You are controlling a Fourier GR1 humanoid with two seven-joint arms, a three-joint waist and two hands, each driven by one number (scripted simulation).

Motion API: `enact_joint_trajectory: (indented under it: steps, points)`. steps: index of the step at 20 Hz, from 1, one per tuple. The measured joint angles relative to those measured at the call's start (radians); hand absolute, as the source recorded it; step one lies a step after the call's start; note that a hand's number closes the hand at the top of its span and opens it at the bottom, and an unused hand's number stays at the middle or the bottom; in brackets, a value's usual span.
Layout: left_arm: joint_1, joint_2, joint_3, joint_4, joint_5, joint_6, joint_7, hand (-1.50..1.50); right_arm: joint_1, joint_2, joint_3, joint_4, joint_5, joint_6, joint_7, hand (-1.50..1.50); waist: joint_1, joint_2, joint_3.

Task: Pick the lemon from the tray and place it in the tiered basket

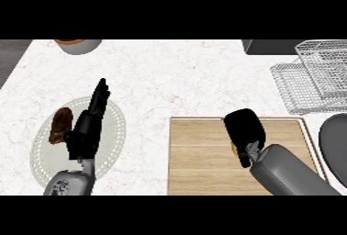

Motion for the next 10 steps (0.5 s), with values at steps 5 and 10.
enact_joint_trajectory:
  steps: [5,10]
  points:
    - [0.008,-0.007,0.002,0.002,-0.008,0.004,-0.009,0.0,0.074,-0.078,-0.046,0.02,0.049,-0.138,-0.118,1.5,-0.003,-0.007,-0.004]
    - [-0.008,-0.001,0.021,0.016,-0.003,0.0,-0.009,0.0,0.216,-0.188,-0.164,0.014,0.006,-0.272,-0.212,1.5,-0.013,-0.008,-0.005]
